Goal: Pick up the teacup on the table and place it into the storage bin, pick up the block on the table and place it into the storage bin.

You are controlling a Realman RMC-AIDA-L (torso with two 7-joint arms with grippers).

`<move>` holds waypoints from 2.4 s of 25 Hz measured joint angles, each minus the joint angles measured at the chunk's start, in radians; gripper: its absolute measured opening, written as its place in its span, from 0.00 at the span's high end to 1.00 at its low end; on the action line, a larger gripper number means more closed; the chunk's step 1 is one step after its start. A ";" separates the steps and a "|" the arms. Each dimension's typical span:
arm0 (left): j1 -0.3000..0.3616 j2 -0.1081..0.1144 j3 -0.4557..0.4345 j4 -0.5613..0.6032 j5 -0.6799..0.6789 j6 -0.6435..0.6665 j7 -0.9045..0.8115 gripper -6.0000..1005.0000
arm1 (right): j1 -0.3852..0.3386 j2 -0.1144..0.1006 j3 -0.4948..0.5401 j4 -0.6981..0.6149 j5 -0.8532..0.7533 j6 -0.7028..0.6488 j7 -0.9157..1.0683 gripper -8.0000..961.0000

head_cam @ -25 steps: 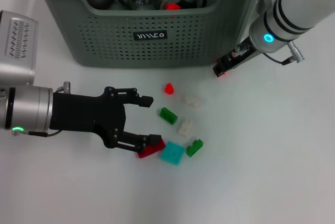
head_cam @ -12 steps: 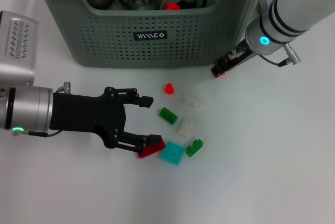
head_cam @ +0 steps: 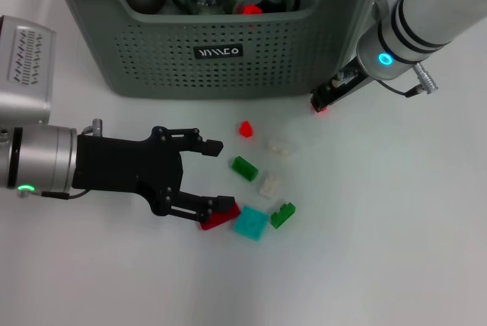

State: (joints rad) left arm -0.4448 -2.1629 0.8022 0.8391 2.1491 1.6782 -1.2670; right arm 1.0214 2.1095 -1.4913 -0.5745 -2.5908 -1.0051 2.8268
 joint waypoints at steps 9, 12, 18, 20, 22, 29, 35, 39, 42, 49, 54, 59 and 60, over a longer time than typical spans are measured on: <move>0.000 0.000 0.000 0.000 0.000 0.000 0.000 0.13 | -0.010 -0.004 -0.007 -0.043 0.000 -0.042 -0.005 0.78; 0.000 0.000 0.000 0.000 0.000 0.000 0.000 0.13 | -0.011 -0.006 -0.003 -0.057 0.000 -0.060 -0.009 0.78; 0.000 0.000 0.000 0.000 0.000 0.000 -0.003 0.13 | -0.037 -0.007 -0.001 -0.131 0.001 -0.109 -0.012 0.77; 0.000 0.000 0.000 0.000 0.000 0.000 -0.004 0.13 | -0.049 -0.008 -0.001 -0.160 0.008 -0.125 -0.012 0.77; 0.000 0.000 0.000 0.000 0.000 0.000 -0.005 0.13 | -0.057 -0.009 0.001 -0.181 0.026 -0.143 -0.023 0.78; 0.000 0.000 0.000 0.000 0.000 0.000 -0.006 0.13 | -0.092 -0.011 0.026 -0.271 0.092 -0.223 -0.063 0.79; 0.000 0.000 0.000 0.000 0.000 0.000 -0.007 0.13 | -0.101 -0.011 0.032 -0.306 0.102 -0.242 -0.064 0.87; 0.000 0.000 0.000 0.000 0.000 0.000 -0.007 0.13 | -0.100 -0.011 0.035 -0.306 0.102 -0.244 -0.066 0.92; 0.001 0.000 0.000 0.000 0.000 0.000 -0.007 0.13 | -0.101 -0.011 0.036 -0.307 0.103 -0.247 -0.073 0.91; 0.001 0.000 0.000 0.000 0.000 0.000 -0.007 0.13 | -0.102 -0.011 0.045 -0.308 0.103 -0.266 -0.094 0.91; 0.000 0.000 0.000 0.000 0.000 0.000 -0.008 0.13 | -0.101 -0.011 0.050 -0.309 0.104 -0.276 -0.112 0.91; 0.000 0.000 0.000 0.000 0.000 0.000 -0.008 0.13 | -0.097 -0.011 0.051 -0.309 0.106 -0.290 -0.129 0.91; 0.000 0.000 0.000 0.000 0.000 0.000 -0.008 0.13 | -0.096 -0.010 0.051 -0.309 0.109 -0.296 -0.135 0.90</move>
State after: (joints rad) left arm -0.4449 -2.1629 0.8023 0.8391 2.1491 1.6782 -1.2747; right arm 0.9255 2.0995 -1.4405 -0.8836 -2.4819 -1.3009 2.6922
